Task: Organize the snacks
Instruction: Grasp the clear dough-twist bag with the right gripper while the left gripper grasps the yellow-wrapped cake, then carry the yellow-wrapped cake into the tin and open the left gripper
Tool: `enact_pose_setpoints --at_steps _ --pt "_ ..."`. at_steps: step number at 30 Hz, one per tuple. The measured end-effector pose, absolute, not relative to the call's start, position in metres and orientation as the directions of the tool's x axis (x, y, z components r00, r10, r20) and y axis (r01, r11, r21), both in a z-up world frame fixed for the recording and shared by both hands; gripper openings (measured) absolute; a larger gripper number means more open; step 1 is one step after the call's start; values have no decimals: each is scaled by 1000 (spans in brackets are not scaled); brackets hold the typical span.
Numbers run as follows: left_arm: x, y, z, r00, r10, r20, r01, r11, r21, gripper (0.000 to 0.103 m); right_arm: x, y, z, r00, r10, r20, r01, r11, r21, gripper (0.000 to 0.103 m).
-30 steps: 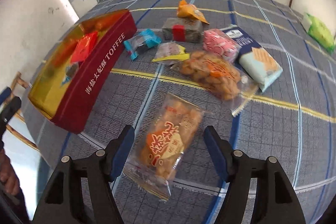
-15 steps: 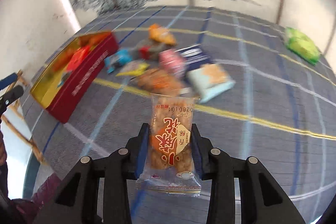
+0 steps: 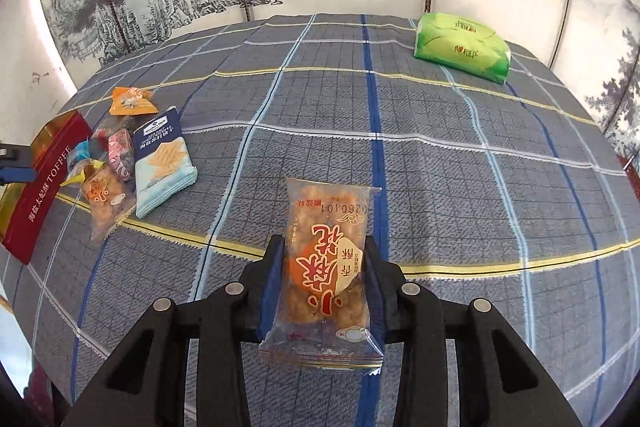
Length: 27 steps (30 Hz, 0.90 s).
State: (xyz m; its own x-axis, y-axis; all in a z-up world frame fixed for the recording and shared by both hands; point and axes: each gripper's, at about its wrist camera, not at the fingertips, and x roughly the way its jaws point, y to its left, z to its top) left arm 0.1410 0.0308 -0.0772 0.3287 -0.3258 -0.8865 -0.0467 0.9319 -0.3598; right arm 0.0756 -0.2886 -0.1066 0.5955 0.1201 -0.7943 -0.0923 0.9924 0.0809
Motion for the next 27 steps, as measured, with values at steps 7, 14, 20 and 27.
enact_pose_setpoints --at_steps 7,14,20,27 --pt "168 26 -99 288 -264 -921 -157 935 -318 64 76 -293 -115 616 172 -769 -120 985 124 39" --pt "184 12 -112 250 -237 -939 -165 945 -283 38 77 -298 -115 616 207 -760 -124 978 166 39" --pt "188 9 -119 258 -205 -944 -161 954 -251 21 77 -299 -115 613 214 -760 -124 977 175 39" --pt "157 3 -108 331 -185 -925 -57 975 -215 20 79 -299 -115 615 204 -762 -116 979 168 39"
